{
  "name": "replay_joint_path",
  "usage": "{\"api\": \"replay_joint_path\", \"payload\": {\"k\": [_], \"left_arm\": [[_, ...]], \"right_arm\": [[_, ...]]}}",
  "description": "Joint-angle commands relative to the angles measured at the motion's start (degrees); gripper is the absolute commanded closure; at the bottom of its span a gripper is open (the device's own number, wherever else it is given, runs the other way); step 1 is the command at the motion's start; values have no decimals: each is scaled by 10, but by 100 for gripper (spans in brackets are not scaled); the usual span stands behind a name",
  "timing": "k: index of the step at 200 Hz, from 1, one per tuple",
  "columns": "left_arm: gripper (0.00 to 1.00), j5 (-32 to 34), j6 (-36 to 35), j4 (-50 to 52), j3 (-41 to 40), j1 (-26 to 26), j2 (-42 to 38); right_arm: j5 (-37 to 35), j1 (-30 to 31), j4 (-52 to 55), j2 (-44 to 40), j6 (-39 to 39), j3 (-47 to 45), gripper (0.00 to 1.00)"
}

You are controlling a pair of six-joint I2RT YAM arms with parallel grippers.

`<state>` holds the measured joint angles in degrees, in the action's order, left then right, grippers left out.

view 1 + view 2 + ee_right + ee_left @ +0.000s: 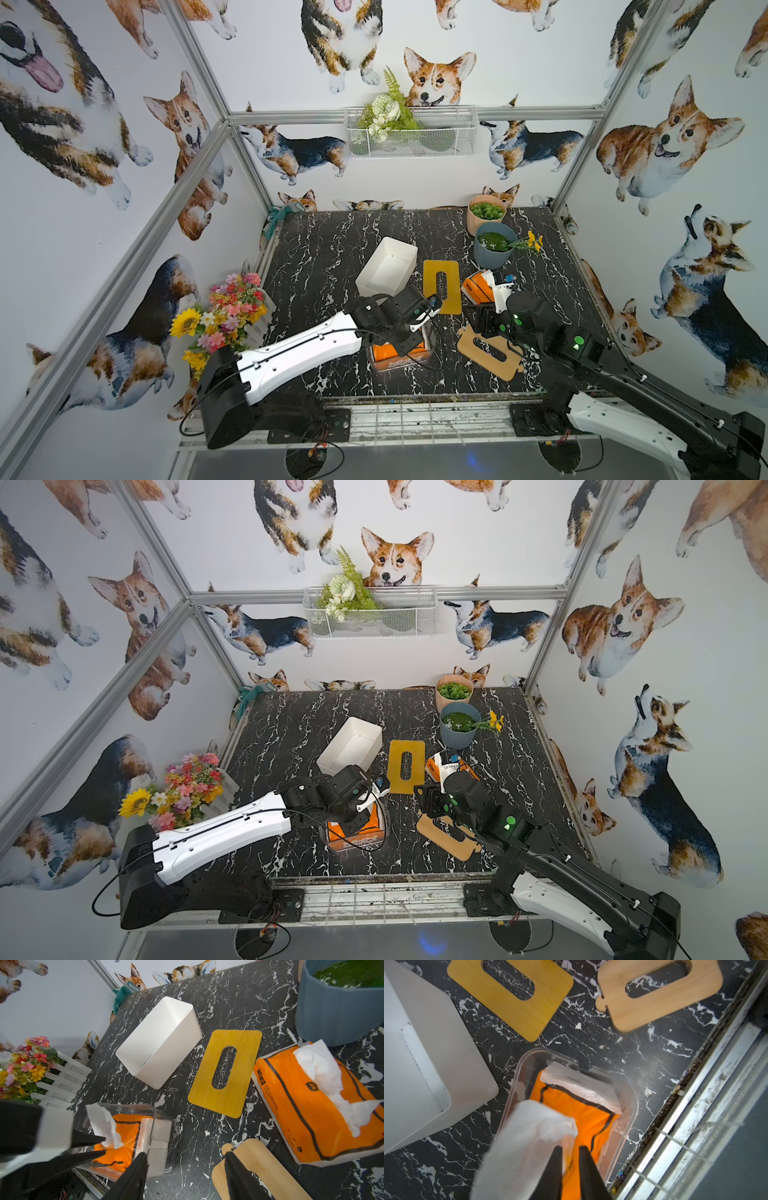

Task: Put the tissue paper into the tissue box
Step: Place the paper towel in the tissue box, then move the box lid to the center of the board.

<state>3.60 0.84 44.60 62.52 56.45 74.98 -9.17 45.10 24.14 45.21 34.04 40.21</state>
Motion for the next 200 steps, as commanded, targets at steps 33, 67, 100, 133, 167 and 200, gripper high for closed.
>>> {"api": "replay_joint_path", "payload": {"k": [33, 67, 100, 133, 167, 200], "left_arm": [[34, 1, -24, -97, -24, -1, -98], [5, 74, -40, -161, -75, -2, -194], [0, 119, -53, -234, -145, -8, -306], [0, 118, -38, -286, -202, -16, -383], [0, 105, -14, -272, -223, -34, -364], [0, 53, 15, -246, -194, -91, -302]], "right_arm": [[15, 1, 59, 60, 15, -6, 24], [14, 4, 91, 118, 48, -4, 20], [-10, 34, 69, 136, 79, -20, 20], [-16, 39, 77, 167, 58, -16, 20], [-7, 39, 89, 215, 37, -13, 19], [1, 39, 88, 230, 44, -21, 18]]}}
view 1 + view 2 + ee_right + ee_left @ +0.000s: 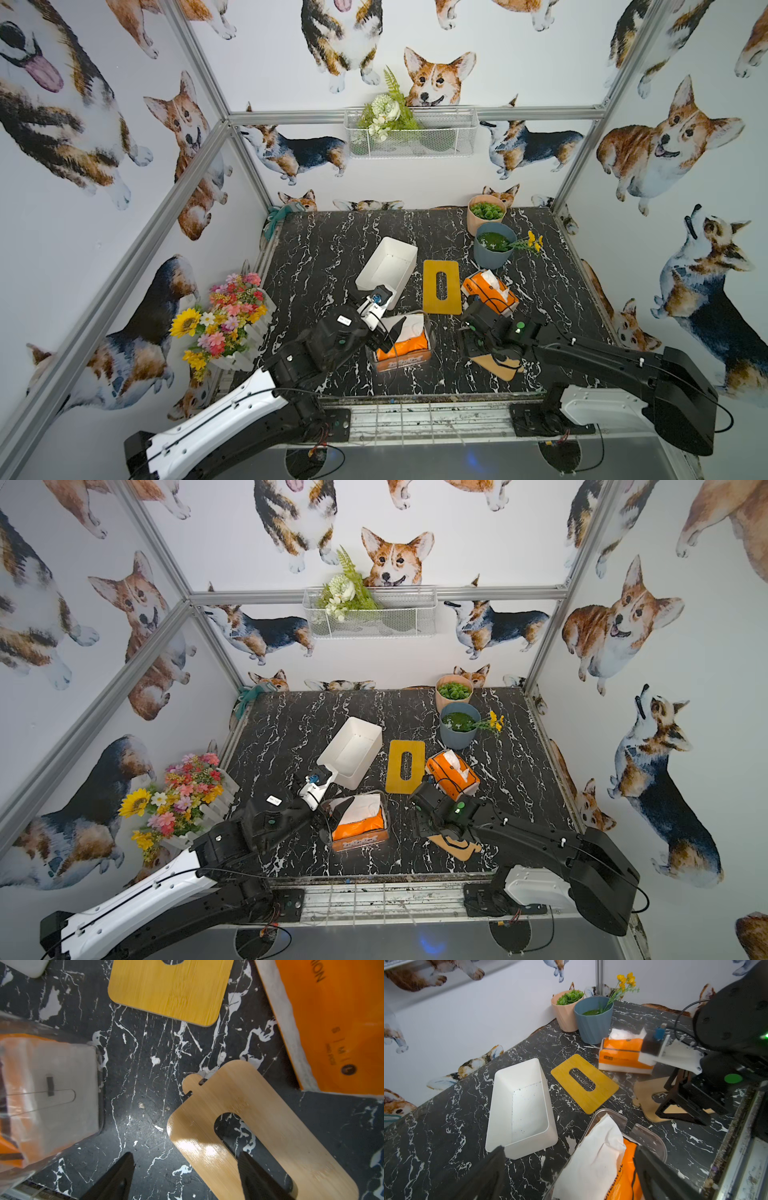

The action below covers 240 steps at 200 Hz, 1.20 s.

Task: Put the tissue paper into the tissue box
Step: Move the box lid to the center of the board.

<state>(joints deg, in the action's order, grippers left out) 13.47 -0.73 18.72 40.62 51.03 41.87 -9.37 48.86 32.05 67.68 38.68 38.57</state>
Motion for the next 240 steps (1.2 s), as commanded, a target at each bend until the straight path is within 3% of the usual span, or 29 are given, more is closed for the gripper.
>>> {"api": "replay_joint_path", "payload": {"k": [1, 36, 59, 103, 165, 214, 240], "left_arm": [[0, -50, 32, 13, 26, -40, 31], [0, -167, 59, 18, 26, -169, 61], [0, -187, 61, 9, 16, -200, 60], [0, -192, 64, -19, -24, -203, 56], [0, -183, 62, -28, -39, -204, 34], [0, -178, 62, -32, -44, -203, 25], [0, -176, 63, -31, -44, -203, 25]], "right_arm": [[4, 2, 9, 6, -2, -5, 18], [22, 1, -7, 10, 7, -17, 18], [33, 1, -23, 24, 10, -28, 18], [58, -3, -61, 53, 11, -36, 18], [127, -58, -196, 81, 42, -67, 21], [167, -144, -318, 83, 82, -98, 21], [154, -201, -359, 71, 101, -104, 21]]}}
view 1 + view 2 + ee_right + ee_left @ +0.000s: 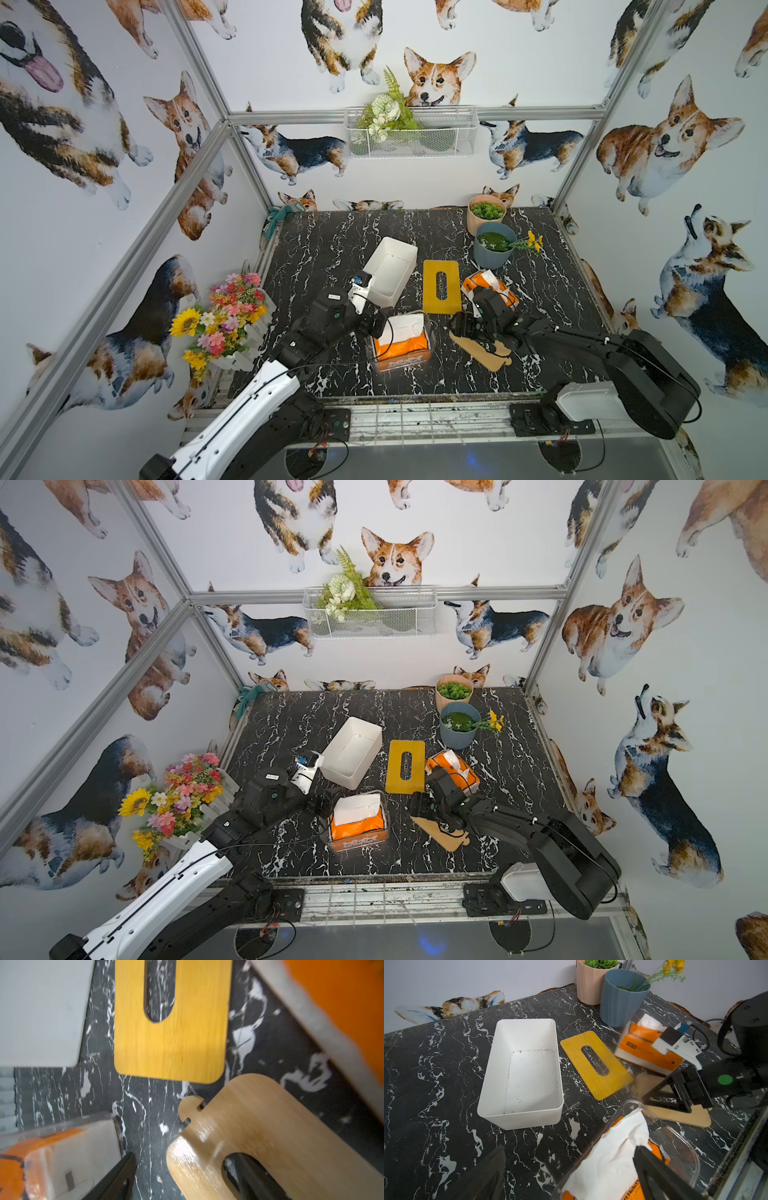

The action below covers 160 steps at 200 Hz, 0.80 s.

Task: Put the tissue paper into the tissue box
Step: Move the box lid to the center of the board, then pick up the box lid from the center of the board.

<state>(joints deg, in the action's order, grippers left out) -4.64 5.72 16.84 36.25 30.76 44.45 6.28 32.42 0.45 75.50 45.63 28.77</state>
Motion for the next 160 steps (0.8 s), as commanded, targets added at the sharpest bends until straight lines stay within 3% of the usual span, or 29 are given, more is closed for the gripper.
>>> {"api": "replay_joint_path", "payload": {"k": [1, 51, 90, 106, 130, 160], "left_arm": [[0, 5, -2, -13, -1, 0, -1], [0, 8, -4, -11, 0, -1, 5], [0, 8, -4, -10, 0, -1, 7], [0, 9, -3, -9, 0, -1, 7], [0, 23, -4, -3, 1, -1, 5], [0, 61, -1, 4, 0, 0, -6]], "right_arm": [[-4, -39, -44, -9, 32, -6, 21], [-38, -151, -68, -64, 41, -20, 22], [21, -155, -10, -79, -46, 31, 21], [17, -125, 45, -83, -101, 65, 21], [-40, -33, 119, -77, -183, 104, 21], [-73, 38, 184, -30, -228, 131, 21]]}}
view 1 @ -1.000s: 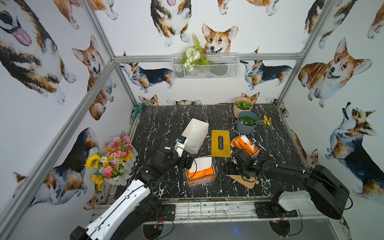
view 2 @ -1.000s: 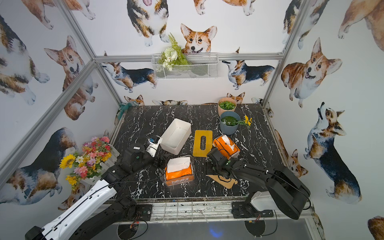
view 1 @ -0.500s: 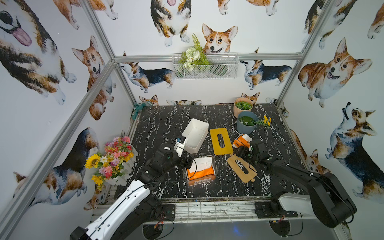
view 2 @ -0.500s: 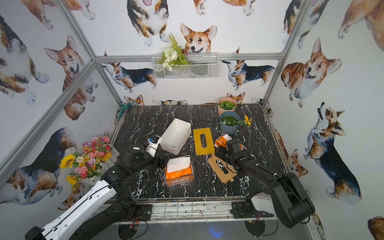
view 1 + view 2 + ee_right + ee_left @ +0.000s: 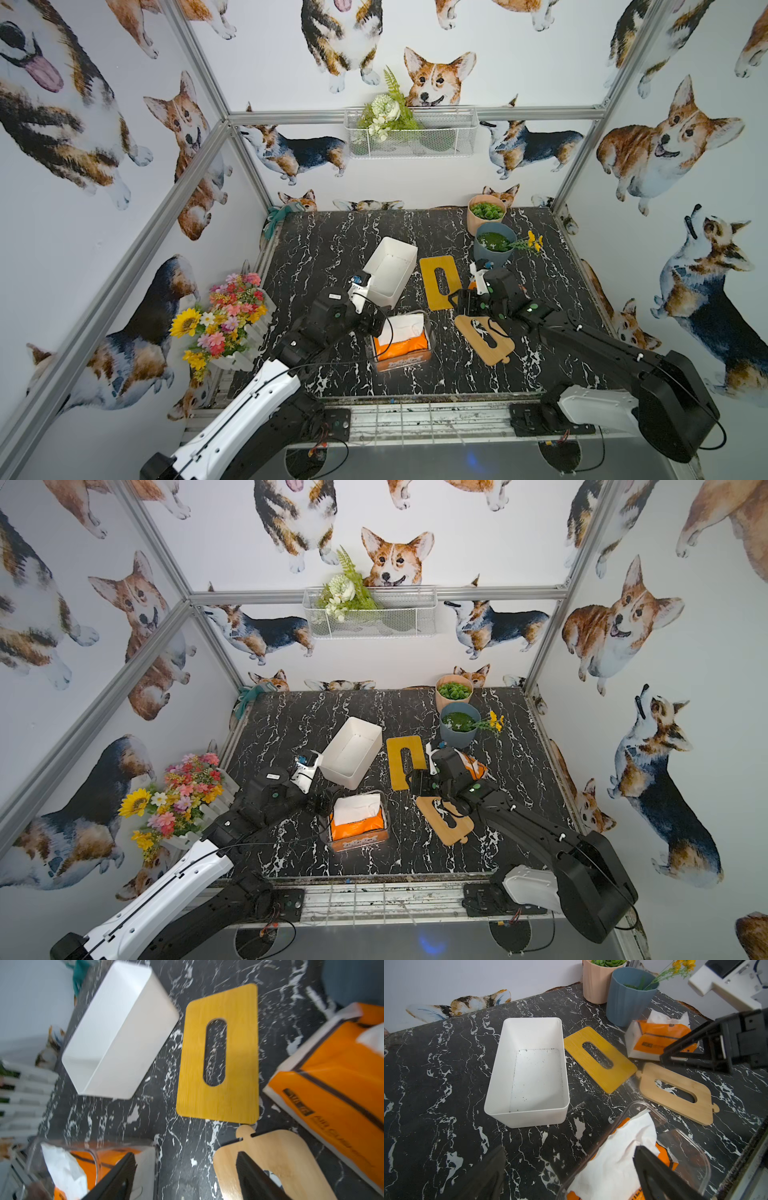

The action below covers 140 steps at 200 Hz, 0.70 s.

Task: Put the tissue paper into the tissue box
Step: Pick up the box lid from the center of the board.

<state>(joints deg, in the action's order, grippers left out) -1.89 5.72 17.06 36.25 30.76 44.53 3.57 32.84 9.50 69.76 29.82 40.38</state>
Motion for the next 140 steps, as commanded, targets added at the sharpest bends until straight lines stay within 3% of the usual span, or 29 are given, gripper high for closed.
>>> {"api": "replay_joint_path", "payload": {"k": [1, 61, 140], "left_arm": [[0, 34, -1, 2, 0, -1, -7], [0, 41, -3, 0, -1, -1, -9], [0, 38, -4, 0, -3, -1, -14]], "right_arm": [[-46, 36, 95, 28, -71, 15, 22], [-109, 85, 161, 147, -86, 53, 30], [-151, 89, 213, 172, -78, 66, 30]]}}
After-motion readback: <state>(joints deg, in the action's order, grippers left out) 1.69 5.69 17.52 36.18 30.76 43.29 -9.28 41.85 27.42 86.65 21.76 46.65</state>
